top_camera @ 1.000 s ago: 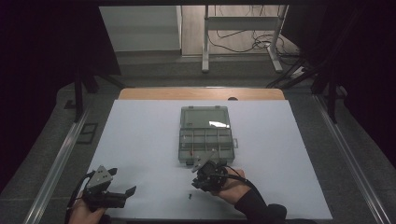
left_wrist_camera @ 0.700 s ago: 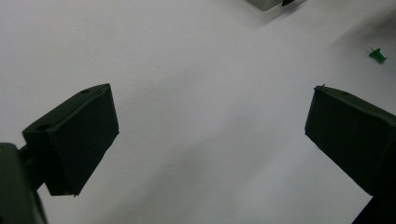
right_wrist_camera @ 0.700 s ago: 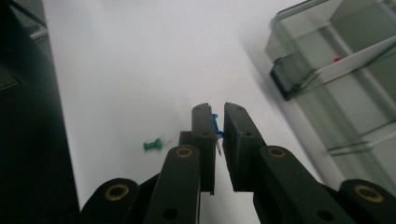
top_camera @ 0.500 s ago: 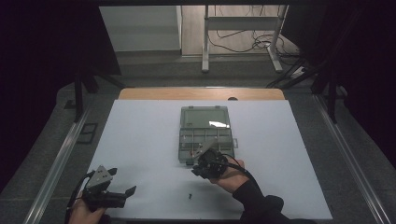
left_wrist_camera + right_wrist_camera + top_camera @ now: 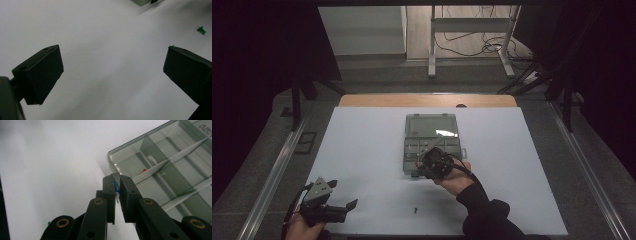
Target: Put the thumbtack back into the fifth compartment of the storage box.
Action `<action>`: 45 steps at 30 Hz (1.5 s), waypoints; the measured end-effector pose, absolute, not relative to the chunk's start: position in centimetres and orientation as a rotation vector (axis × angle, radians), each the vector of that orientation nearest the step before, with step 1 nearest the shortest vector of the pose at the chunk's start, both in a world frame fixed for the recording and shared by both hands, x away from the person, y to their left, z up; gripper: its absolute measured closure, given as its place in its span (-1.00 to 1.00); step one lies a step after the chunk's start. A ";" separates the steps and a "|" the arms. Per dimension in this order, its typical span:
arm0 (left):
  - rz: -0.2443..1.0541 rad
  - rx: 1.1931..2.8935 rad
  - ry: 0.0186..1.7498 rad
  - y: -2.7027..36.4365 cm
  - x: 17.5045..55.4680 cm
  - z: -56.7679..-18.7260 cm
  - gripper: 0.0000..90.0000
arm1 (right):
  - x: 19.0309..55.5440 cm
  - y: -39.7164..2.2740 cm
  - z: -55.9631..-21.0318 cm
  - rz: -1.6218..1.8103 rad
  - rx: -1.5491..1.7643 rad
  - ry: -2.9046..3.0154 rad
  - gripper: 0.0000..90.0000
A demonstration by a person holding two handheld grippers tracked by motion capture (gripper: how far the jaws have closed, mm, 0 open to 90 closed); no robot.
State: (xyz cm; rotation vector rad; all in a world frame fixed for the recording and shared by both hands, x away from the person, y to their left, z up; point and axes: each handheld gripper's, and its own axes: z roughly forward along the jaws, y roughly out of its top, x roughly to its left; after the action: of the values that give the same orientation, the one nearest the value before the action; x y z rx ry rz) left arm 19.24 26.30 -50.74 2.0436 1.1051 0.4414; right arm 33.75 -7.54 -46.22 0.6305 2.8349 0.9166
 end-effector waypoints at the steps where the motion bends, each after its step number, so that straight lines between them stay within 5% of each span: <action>1: 0.442 2.044 1.105 26.3 19.2 -50.7 -0.93 | 33.9 -7.5 -46.2 0.918 0.626 2.832 0.85; 27: 0.442 2.040 1.103 26.3 19.2 -50.7 -0.93 | 37.0 -4.1 -47.6 0.825 0.661 2.816 0.83; 45: 0.440 2.041 1.103 26.3 19.2 -50.7 -0.93 | 35.0 -5.1 -46.1 0.841 0.590 2.817 -0.43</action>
State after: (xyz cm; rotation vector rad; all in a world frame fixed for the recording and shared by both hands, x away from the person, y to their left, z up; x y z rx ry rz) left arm 19.22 26.33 -50.74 2.0411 1.1033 0.4401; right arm 34.96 -5.12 -46.13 0.5895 2.8174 0.8414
